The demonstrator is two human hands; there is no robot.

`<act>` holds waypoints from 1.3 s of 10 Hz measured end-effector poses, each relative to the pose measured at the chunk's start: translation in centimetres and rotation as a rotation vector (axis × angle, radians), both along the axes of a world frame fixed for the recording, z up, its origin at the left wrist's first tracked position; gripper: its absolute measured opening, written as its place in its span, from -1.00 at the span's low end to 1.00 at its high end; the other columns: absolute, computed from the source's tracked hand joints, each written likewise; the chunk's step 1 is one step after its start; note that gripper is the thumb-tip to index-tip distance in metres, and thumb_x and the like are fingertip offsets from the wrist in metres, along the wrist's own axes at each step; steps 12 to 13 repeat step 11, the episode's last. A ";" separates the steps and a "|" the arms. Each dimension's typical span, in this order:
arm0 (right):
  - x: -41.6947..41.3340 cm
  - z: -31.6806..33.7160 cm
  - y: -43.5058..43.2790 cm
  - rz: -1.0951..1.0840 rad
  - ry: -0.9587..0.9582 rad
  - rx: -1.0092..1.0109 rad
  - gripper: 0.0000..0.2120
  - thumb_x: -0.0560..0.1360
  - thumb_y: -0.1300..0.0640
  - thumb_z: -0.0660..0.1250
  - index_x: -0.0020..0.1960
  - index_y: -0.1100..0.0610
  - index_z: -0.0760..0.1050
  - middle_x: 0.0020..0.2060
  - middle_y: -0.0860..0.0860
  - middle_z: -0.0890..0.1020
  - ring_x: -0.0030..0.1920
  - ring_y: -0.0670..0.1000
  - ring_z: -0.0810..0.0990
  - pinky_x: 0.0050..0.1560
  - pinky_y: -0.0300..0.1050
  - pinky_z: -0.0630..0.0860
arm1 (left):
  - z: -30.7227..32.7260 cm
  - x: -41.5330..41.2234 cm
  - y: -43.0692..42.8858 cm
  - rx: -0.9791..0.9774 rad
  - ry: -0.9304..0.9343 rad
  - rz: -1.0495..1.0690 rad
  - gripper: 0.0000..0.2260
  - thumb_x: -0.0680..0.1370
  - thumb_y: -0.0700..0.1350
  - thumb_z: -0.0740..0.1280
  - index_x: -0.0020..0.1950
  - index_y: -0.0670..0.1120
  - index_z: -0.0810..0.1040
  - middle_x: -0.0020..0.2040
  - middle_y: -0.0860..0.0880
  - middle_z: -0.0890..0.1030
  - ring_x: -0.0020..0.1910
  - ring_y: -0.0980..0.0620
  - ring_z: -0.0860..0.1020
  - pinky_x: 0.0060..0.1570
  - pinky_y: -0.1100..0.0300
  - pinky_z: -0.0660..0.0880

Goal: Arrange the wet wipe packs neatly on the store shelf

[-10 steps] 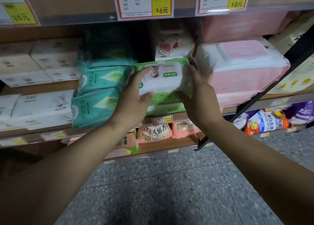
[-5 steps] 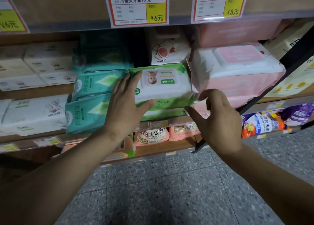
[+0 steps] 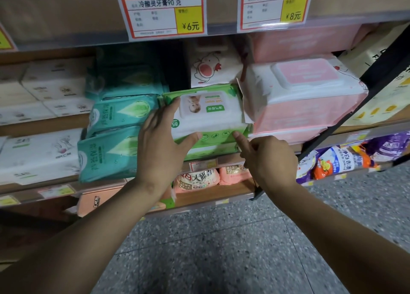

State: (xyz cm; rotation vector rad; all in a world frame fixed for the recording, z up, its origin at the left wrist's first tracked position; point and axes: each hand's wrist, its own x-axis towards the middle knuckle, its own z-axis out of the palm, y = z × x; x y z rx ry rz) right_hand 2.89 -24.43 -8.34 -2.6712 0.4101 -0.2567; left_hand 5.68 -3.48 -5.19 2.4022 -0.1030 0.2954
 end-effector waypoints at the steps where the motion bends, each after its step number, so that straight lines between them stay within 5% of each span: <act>1: 0.4 -0.2 0.4 -0.012 0.010 0.015 -0.20 0.55 -0.48 -0.01 -0.32 0.11 0.68 -0.40 0.08 0.71 -0.24 0.19 0.68 -0.17 0.02 0.61 | -0.1 0.0 -0.1 -0.028 -0.002 0.010 -0.31 0.46 0.12 0.46 0.54 0.10 0.28 0.47 -0.02 0.42 0.46 -0.07 0.32 0.39 -0.09 0.31; 3: 0.6 0.0 0.4 0.009 -0.010 0.033 -0.24 0.57 -0.45 0.01 -0.30 0.11 0.66 -0.39 0.07 0.71 -0.23 0.19 0.68 -0.20 0.00 0.61 | 0.0 0.4 -0.4 -0.029 0.012 -0.002 -0.31 0.47 0.12 0.45 0.54 0.14 0.24 0.48 0.00 0.41 0.43 -0.05 0.35 0.38 -0.05 0.32; 5: -0.6 1.6 0.1 0.083 -0.214 -0.074 -0.59 0.56 -0.27 0.31 -0.21 0.06 0.56 -0.33 0.02 0.67 -0.31 0.22 0.65 -0.36 -0.11 0.28 | 0.1 0.8 0.0 0.093 0.000 -0.030 -0.28 0.47 0.18 0.41 0.57 0.09 0.20 0.52 -0.05 0.35 0.50 -0.08 0.26 0.45 -0.05 0.22; 6: -2.0 2.1 0.2 0.254 -0.360 -0.115 -0.70 0.52 -0.14 0.42 0.11 0.05 0.57 -0.06 0.02 0.68 -0.30 0.18 0.69 -0.45 -0.09 0.47 | 0.0 1.0 0.4 0.176 -0.032 -0.036 -0.28 0.48 0.22 0.37 0.57 0.11 0.20 0.57 -0.06 0.26 0.55 -0.09 0.13 0.49 -0.02 0.12; 7: -2.7 2.0 0.4 0.382 -0.388 -0.168 -0.54 0.50 -0.05 0.46 0.36 0.06 0.54 0.17 0.06 0.66 -0.09 0.16 0.72 -0.45 -0.06 0.52 | -0.2 1.0 0.4 0.198 -0.028 -0.025 -0.30 0.48 0.23 0.37 0.57 0.15 0.19 0.60 -0.02 0.16 0.57 -0.06 0.07 0.49 -0.02 0.08; 8: -3.0 2.0 0.8 0.402 -0.359 -0.155 -0.49 0.52 -0.07 0.44 0.42 0.06 0.50 0.21 0.05 0.65 -0.15 0.17 0.73 -0.44 -0.02 0.57 | 0.0 0.9 0.4 0.201 -0.012 -0.021 -0.29 0.48 0.25 0.35 0.57 0.14 0.18 0.58 -0.01 0.24 0.56 -0.05 0.11 0.46 -0.02 0.09; 9: -3.3 2.1 0.7 0.378 -0.331 -0.089 -0.53 0.53 -0.13 0.38 0.37 0.05 0.49 0.11 0.04 0.65 -0.30 0.18 0.69 -0.42 0.04 0.59 | 0.4 0.5 0.6 0.179 0.002 -0.043 -0.29 0.48 0.21 0.38 0.57 0.10 0.20 0.50 -0.03 0.36 0.51 -0.08 0.22 0.44 -0.02 0.18; 11: -4.8 1.3 -1.0 0.373 -0.190 0.202 -0.86 0.58 0.02 0.39 0.06 0.08 0.62 -0.08 -0.04 0.61 -0.29 0.01 0.63 -0.21 0.08 0.60 | 2.0 -1.8 2.5 -0.358 0.156 -0.113 -0.50 0.53 0.03 0.41 0.46 0.07 0.41 0.38 0.09 0.51 0.35 0.12 0.44 0.35 0.10 0.38; 13: -4.8 1.3 -1.0 0.373 -0.190 0.202 -0.86 0.58 0.02 0.39 0.06 0.08 0.62 -0.08 -0.04 0.61 -0.29 0.01 0.63 -0.21 0.08 0.60 | 2.0 -1.8 2.5 -0.358 0.156 -0.113 -0.50 0.53 0.03 0.41 0.46 0.07 0.41 0.38 0.09 0.51 0.35 0.12 0.44 0.35 0.10 0.38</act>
